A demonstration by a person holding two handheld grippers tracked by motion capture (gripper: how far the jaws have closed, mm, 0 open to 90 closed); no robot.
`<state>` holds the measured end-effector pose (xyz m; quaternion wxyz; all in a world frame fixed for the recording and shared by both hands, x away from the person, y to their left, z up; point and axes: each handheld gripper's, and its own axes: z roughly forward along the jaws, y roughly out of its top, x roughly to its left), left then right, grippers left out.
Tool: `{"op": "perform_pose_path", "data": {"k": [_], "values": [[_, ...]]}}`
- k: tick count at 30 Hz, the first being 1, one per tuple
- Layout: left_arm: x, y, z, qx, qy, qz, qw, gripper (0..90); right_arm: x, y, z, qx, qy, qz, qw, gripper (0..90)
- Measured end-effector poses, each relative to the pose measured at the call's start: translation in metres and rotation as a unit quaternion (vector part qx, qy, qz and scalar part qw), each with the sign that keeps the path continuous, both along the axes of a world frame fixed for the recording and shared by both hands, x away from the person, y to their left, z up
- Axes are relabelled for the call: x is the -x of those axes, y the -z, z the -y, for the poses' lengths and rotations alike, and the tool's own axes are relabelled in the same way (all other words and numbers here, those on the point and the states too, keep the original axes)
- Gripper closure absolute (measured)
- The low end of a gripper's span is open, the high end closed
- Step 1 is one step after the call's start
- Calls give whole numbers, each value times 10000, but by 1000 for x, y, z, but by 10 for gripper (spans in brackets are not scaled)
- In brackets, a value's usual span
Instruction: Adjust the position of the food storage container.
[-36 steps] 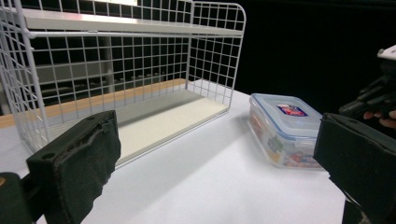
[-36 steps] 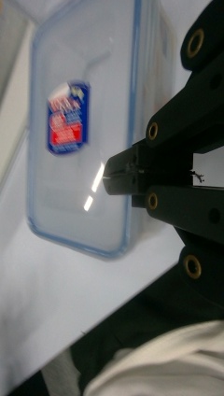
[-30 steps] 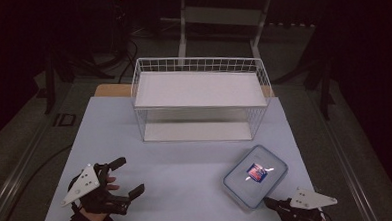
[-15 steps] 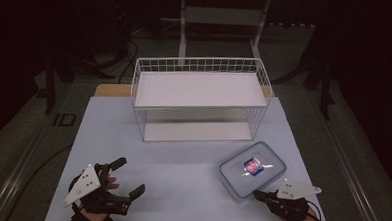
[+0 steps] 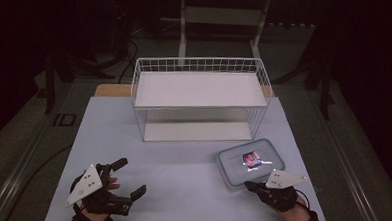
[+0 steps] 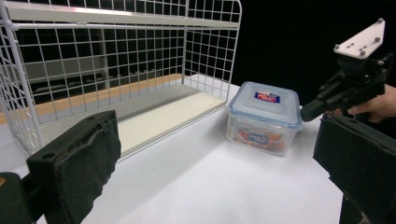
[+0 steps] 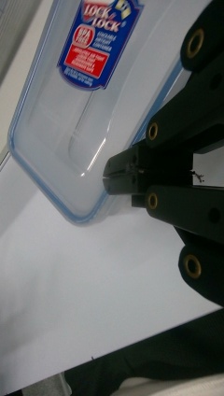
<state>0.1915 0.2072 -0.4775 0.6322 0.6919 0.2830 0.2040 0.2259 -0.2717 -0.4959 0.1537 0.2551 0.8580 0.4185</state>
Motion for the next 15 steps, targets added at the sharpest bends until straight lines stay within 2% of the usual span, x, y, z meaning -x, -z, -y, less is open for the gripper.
{"op": "perform_pose_path", "data": {"k": [4, 7, 8, 9, 11, 15], "values": [[0, 0, 0, 16, 13, -3, 10000, 7, -8, 1, -5, -22, -15, -19, 10000, 900], [0, 1, 0, 13, 31, -16, 10000, 7, -13, -1, -4, -211, -44, -30, 9998, 900], [0, 1, 0, 3, 34, -14, 10000, 7, -14, -4, -2, -201, -18, 44, 9998, 900], [0, 1, 0, 0, 37, -14, 10000, 7, -14, -8, 2, -149, 54, 131, 9998, 900], [-1, 1, 0, 1, 38, -21, 10000, 7, -17, -17, 16, -206, 286, 289, 9990, 900], [-1, 1, 1, -1, 48, -26, 10000, 7, -28, -28, 54, -146, 957, 522, 9939, 900]]}}
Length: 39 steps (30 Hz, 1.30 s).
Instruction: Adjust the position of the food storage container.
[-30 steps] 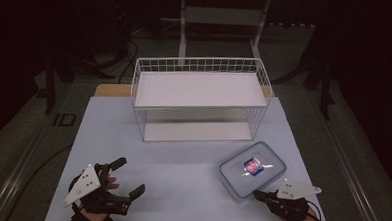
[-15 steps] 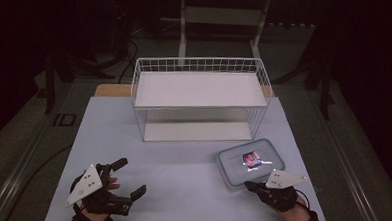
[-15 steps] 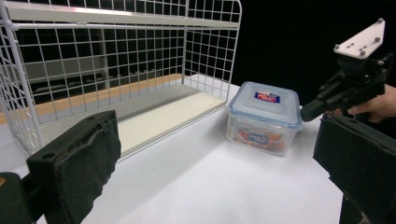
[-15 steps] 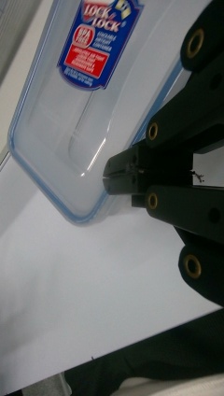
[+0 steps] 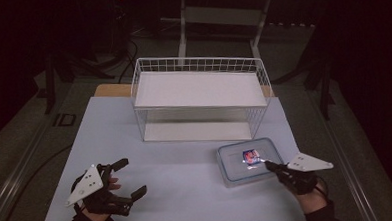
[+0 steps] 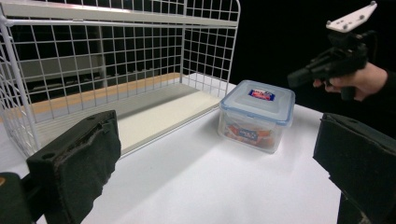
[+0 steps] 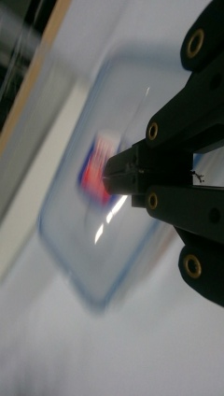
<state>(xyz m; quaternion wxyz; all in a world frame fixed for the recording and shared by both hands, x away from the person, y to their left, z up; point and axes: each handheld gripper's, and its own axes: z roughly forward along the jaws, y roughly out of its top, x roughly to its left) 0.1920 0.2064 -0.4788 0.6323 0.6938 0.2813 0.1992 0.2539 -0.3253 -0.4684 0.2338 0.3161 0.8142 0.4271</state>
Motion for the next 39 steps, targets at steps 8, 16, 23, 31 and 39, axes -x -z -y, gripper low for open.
{"op": "perform_pose_path", "data": {"k": [8, 16, 23, 31, 39], "values": [[-1, 0, 0, 16, 20, 9, 10000, 7, -14, 22, 55, 153, 956, -176, 9951, 900], [-1, 1, 1, 1, 31, -15, 10000, 7, -24, 52, 62, 100, 995, -609, 9931, 900], [1, -1, 4, 5, 107, -8, 9999, 7, -26, 61, 53, 88, 834, -708, 9940, 900], [1, -1, 5, -12, 117, -2, 9999, 7, -22, 62, 49, -40, 719, -752, 9946, 900], [0, 0, 5, -6, 133, -29, 9999, 7, -15, 62, 31, -28, 186, -828, 9964, 900]]}}
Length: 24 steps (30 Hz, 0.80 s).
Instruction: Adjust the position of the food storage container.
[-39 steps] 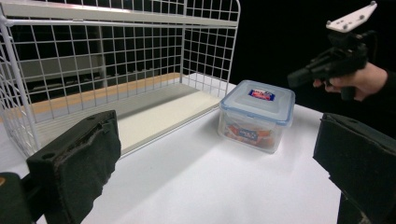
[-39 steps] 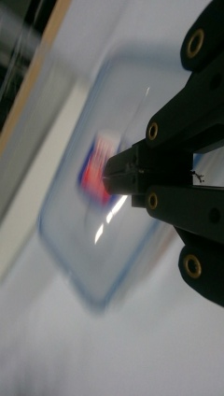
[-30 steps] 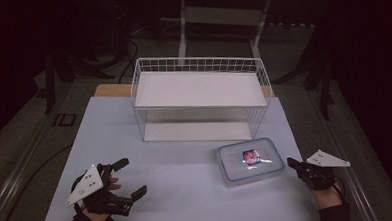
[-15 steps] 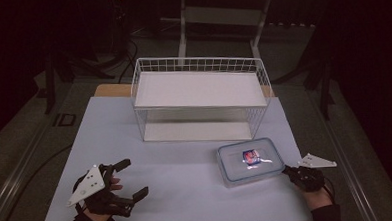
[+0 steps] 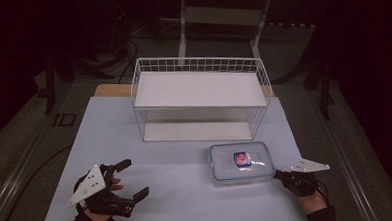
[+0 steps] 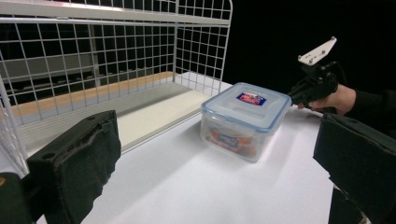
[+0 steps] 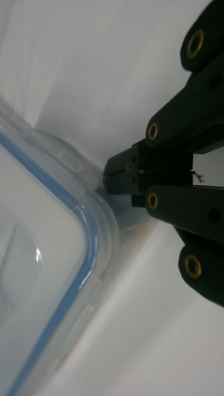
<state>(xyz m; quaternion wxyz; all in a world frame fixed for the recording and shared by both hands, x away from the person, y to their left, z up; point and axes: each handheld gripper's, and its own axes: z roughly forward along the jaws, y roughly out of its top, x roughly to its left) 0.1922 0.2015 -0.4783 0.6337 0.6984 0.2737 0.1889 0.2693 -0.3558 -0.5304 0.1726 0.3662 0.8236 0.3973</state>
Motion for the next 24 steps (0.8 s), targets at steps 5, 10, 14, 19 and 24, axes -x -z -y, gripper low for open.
{"op": "perform_pose_path", "data": {"k": [5, 10, 14, 19, 24], "values": [[0, 0, 0, -19, -11, -20, 10000, 7, -10, -4, 3, -15, 242, 212, 9995, 900], [-1, 2, 0, -15, -3, -59, 10000, 7, -26, -7, 5, 10, 342, 247, 9991, 900], [-1, 2, 0, -52, 18, -51, 10000, 7, -30, -7, -7, 108, 216, 229, 9994, 900], [-2, 3, 1, -93, -4, -83, 9999, 7, -29, -7, -15, 39, 117, 177, 9998, 900], [-2, 3, 1, -134, -76, -132, 9998, 7, -30, -6, -28, 24, -104, 158, 9998, 900]]}}
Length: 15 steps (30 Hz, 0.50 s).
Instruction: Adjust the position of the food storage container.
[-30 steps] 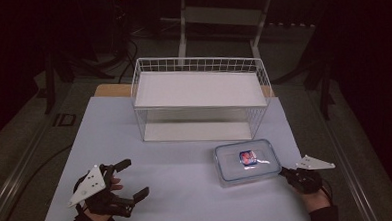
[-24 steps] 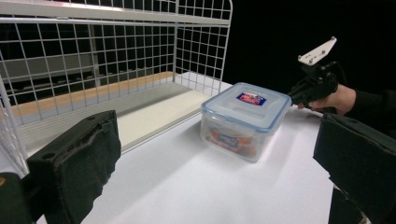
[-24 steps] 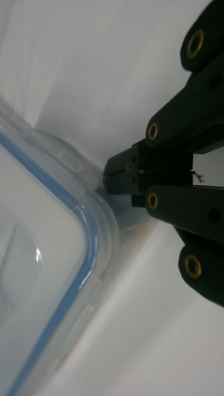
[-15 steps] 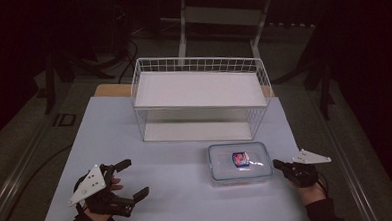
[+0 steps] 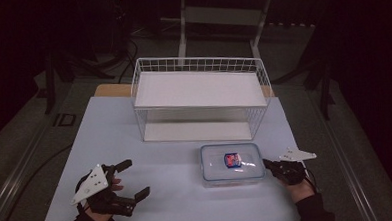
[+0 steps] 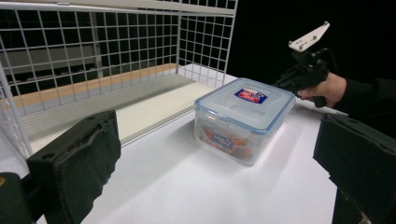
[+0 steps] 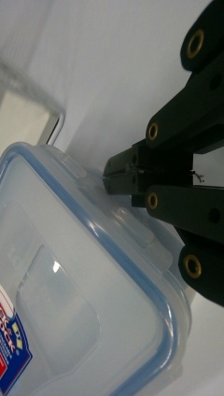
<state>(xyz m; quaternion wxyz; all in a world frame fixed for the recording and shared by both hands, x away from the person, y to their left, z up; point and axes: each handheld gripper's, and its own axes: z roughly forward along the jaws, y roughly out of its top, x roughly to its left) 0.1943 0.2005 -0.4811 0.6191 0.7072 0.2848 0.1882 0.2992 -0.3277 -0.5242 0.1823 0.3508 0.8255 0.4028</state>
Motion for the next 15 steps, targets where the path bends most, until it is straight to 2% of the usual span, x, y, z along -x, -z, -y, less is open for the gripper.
{"op": "perform_pose_path", "data": {"k": [15], "values": [[0, 1, 3, -81, 67, -40, 9999, 7, -6, -2, -41, 56, -541, -90, 9985, 900]]}}
